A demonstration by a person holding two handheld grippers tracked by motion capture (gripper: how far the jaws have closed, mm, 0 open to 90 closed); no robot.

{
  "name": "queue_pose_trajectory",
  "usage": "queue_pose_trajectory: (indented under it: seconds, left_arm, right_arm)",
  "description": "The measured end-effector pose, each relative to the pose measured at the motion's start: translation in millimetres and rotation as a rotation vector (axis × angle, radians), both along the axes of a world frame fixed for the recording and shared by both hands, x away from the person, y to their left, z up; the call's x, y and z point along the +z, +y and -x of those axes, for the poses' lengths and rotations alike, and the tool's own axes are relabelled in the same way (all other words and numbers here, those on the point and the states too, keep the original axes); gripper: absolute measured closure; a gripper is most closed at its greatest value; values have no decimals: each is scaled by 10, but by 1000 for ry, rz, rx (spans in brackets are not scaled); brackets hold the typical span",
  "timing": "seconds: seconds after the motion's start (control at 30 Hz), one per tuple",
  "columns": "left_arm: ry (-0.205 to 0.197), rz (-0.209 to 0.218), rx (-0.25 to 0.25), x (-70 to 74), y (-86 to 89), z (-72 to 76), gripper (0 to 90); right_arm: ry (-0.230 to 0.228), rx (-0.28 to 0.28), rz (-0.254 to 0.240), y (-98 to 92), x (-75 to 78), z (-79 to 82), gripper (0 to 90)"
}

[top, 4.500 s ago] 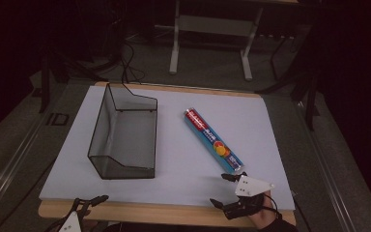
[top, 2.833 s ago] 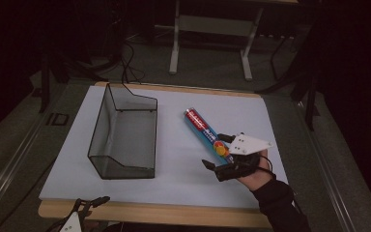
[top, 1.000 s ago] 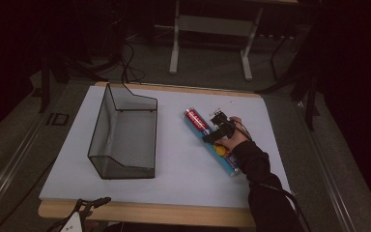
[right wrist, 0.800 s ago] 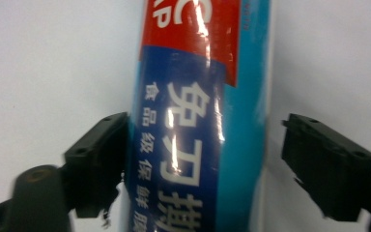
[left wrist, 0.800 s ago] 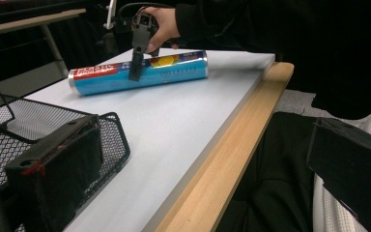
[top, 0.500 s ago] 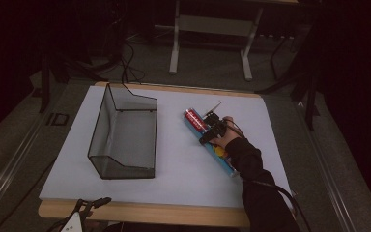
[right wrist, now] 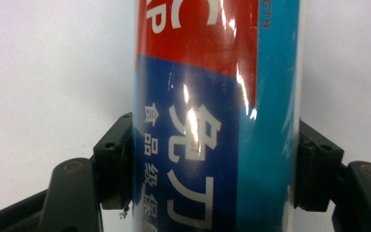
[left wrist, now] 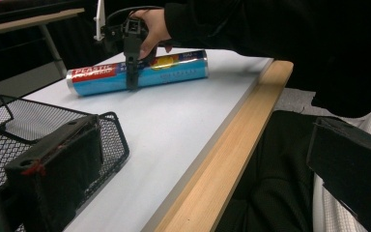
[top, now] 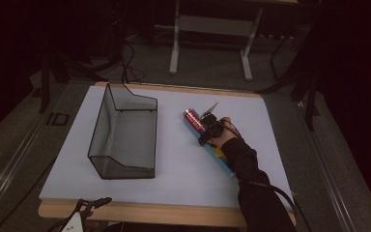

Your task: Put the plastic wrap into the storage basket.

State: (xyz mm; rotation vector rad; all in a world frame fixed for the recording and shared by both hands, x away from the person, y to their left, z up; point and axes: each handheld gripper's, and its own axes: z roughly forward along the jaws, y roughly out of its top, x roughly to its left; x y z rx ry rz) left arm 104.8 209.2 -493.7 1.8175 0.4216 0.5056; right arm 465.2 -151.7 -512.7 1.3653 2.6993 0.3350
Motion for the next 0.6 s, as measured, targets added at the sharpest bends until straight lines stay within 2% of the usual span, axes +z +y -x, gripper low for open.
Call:
queue_pose_trajectory:
  seconds: [0.13, 0.33, 0.4, 0.53, 0.6]
  left_arm:
    - [-1, 1, 0, 0, 2, 2, 1]
    - [-3, 0, -1, 1, -1, 2, 1]
    - [-1, 0, -1, 1, -1, 1, 1]
    - [-2, 0, -1, 1, -1, 0, 1]
    - [-1, 0, -2, 1, 0, 0, 1]
  right_arm:
    - [-16, -7, -17, -24, 57, 10, 316]
    - [-55, -25, -70, -49, 228, 42, 316]
    - [-91, -18, -86, -29, 335, 75, 316]
    - [-116, -14, -123, -12, 454, 103, 317]
    - [-150, 1, -142, 34, 588, 142, 317]
